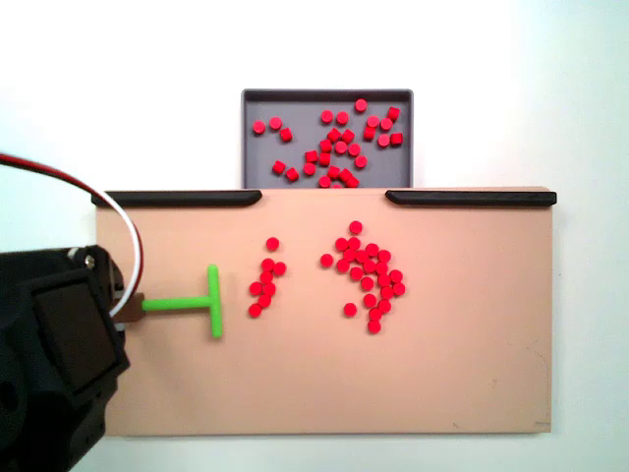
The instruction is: Push granules from left to the grey container
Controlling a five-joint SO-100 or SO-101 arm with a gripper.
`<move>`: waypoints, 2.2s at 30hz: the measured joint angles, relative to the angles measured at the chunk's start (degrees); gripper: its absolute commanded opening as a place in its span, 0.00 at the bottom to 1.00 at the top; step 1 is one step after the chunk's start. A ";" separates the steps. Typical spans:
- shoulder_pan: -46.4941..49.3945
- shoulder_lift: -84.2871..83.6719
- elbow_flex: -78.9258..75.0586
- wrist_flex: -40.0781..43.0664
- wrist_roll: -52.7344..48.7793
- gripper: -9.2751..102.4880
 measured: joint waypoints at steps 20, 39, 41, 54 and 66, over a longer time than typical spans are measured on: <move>1.05 -3.52 -1.93 -1.67 -0.26 0.08; 2.46 -4.04 -2.29 -1.58 -2.55 0.08; 2.55 -4.04 -2.29 -1.58 -2.99 0.08; 3.78 -4.04 -2.29 -1.58 -4.66 0.08; 5.45 -4.04 -2.29 -1.58 -7.47 0.08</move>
